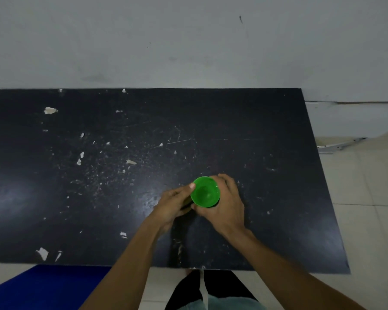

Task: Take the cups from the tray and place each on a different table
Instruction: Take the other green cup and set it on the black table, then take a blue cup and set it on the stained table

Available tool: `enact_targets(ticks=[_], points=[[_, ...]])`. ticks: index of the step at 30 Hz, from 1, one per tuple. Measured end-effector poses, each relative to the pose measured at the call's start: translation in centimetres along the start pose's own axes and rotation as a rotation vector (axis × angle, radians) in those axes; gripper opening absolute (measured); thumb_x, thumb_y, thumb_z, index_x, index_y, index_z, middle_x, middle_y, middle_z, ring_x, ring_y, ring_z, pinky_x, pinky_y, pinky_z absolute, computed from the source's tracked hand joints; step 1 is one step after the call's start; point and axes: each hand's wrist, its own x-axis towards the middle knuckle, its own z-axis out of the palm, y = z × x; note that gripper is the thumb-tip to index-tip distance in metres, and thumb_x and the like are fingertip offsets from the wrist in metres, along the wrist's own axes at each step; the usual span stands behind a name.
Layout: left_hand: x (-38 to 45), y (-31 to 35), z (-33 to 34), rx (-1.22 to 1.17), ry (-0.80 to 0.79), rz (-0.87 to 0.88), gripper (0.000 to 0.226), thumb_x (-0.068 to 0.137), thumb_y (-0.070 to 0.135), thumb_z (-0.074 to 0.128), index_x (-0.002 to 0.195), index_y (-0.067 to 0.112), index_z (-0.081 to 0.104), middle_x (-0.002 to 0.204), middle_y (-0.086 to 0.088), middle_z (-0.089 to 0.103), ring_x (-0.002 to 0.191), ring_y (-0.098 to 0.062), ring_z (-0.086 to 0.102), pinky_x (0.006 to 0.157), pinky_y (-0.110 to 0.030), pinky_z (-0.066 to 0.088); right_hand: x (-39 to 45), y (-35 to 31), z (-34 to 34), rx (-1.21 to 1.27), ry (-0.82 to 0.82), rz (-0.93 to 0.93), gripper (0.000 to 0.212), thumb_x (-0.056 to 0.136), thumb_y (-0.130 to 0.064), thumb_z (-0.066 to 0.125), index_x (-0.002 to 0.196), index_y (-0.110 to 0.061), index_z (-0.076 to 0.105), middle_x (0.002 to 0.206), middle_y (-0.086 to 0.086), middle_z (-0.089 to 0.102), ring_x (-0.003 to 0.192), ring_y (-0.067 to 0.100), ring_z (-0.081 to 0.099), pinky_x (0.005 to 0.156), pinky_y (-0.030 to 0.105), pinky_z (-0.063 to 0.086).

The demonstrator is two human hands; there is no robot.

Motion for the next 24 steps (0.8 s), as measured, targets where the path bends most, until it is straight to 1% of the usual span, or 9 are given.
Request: enact_targets(ticks=[3, 7, 10, 12, 15, 16, 18, 20, 24], points=[[-0.2, 0.4, 0.3, -0.003, 0.027, -0.006, 0.049, 0.068, 0.056, 0.07, 0.104, 0.024, 0.075, 0.11, 0.002, 0.074, 0.107, -0.013, 0.067, 0.094, -0.034, 0.05, 0.0, 0.0, 0.1, -0.03, -0.009, -0.002, 0.083, 0.052, -0.054, 0.081, 0.125, -0.035, 0.046, 0.137, -0.007, 0.042, 0.128, 0.016, 0.043, 0.091, 0.04, 0.051], [-0.5, 0.7, 0.6, 0.001, 0.042, -0.001, 0.039, 0.082, 0.048, 0.065, 0.105, 0.018, 0.073, 0.106, 0.0, 0.075, 0.103, -0.012, 0.069, 0.083, -0.029, 0.052, 0.0, -0.2, -0.2, -0.071, -0.044, -0.001, 0.094, 0.05, -0.06, 0.08, 0.13, -0.033, 0.04, 0.143, -0.003, 0.037, 0.135, 0.02, 0.036, 0.098, 0.041, 0.047], [-1.0, 0.9, 0.7, 0.028, 0.048, 0.011, 0.038, 0.089, 0.047, 0.059, 0.107, 0.017, 0.072, 0.105, 0.001, 0.076, 0.099, -0.009, 0.07, 0.074, -0.025, 0.054, -0.2, -0.4, -0.5, -0.114, -0.104, -0.02, 0.114, 0.05, -0.069, 0.076, 0.144, -0.028, 0.026, 0.154, 0.0, 0.029, 0.145, 0.021, 0.021, 0.115, 0.045, 0.03], [-1.3, 1.0, 0.6, 0.032, 0.083, 0.018, 0.039, 0.09, 0.05, 0.057, 0.11, 0.019, 0.07, 0.109, 0.003, 0.074, 0.103, -0.01, 0.068, 0.08, -0.028, 0.054, -0.2, -0.7, -0.9, -0.147, -0.113, -0.051, 0.121, 0.052, -0.075, 0.07, 0.149, -0.026, 0.017, 0.159, 0.001, 0.023, 0.149, 0.021, 0.011, 0.12, 0.047, 0.018], [-2.3, 1.5, -0.1, 0.027, 0.185, 0.045, 0.043, 0.091, 0.049, 0.056, 0.119, 0.017, 0.063, 0.115, 0.005, 0.068, 0.109, -0.017, 0.062, 0.098, -0.042, 0.048, 0.0, -1.8, -1.7, -0.2, -0.069, -0.12, 0.12, 0.055, -0.079, 0.062, 0.15, -0.025, 0.014, 0.161, 0.003, 0.019, 0.15, 0.02, 0.005, 0.121, 0.047, 0.012], [-2.8, 1.8, -0.6, 0.032, 0.218, 0.074, 0.038, 0.091, 0.048, 0.056, 0.114, 0.018, 0.064, 0.109, 0.009, 0.07, 0.106, -0.015, 0.063, 0.095, -0.04, 0.05, 0.2, -2.4, -2.0, -0.216, -0.061, -0.149, 0.119, 0.055, -0.081, 0.06, 0.15, -0.025, 0.014, 0.161, 0.003, 0.018, 0.15, 0.02, 0.004, 0.121, 0.047, 0.012], [-3.9, 2.3, -1.7, 0.063, 0.293, 0.169, 0.025, 0.093, 0.044, 0.056, 0.095, 0.023, 0.067, 0.089, 0.016, 0.073, 0.091, -0.008, 0.066, 0.077, -0.029, 0.053, 0.6, -3.7, -2.3, -0.236, -0.06, -0.216, 0.118, 0.057, -0.083, 0.057, 0.15, -0.025, 0.013, 0.162, 0.004, 0.015, 0.15, 0.02, 0.0, 0.121, 0.047, 0.009], [-5.4, 3.0, -3.2, 0.094, 0.385, 0.279, 0.02, 0.095, 0.039, 0.054, 0.089, 0.024, 0.066, 0.087, 0.012, 0.071, 0.089, -0.009, 0.065, 0.07, -0.025, 0.05, 1.1, -5.4, -2.2, -0.253, -0.075, -0.287, 0.118, 0.059, -0.084, 0.054, 0.151, -0.024, 0.012, 0.163, 0.005, 0.011, 0.15, 0.02, -0.004, 0.121, 0.047, 0.005], [-9.3, 4.0, -6.4, 0.107, 0.617, 0.461, 0.017, 0.096, 0.028, 0.055, 0.106, 0.02, 0.066, 0.102, 0.001, 0.068, 0.102, -0.017, 0.063, 0.09, -0.034, 0.052, 1.5, -9.9, -0.8, -0.276, -0.124, -0.421, 0.116, 0.062, -0.084, 0.053, 0.152, -0.025, 0.01, 0.163, 0.005, 0.006, 0.15, 0.019, -0.009, 0.12, 0.045, -0.002]])
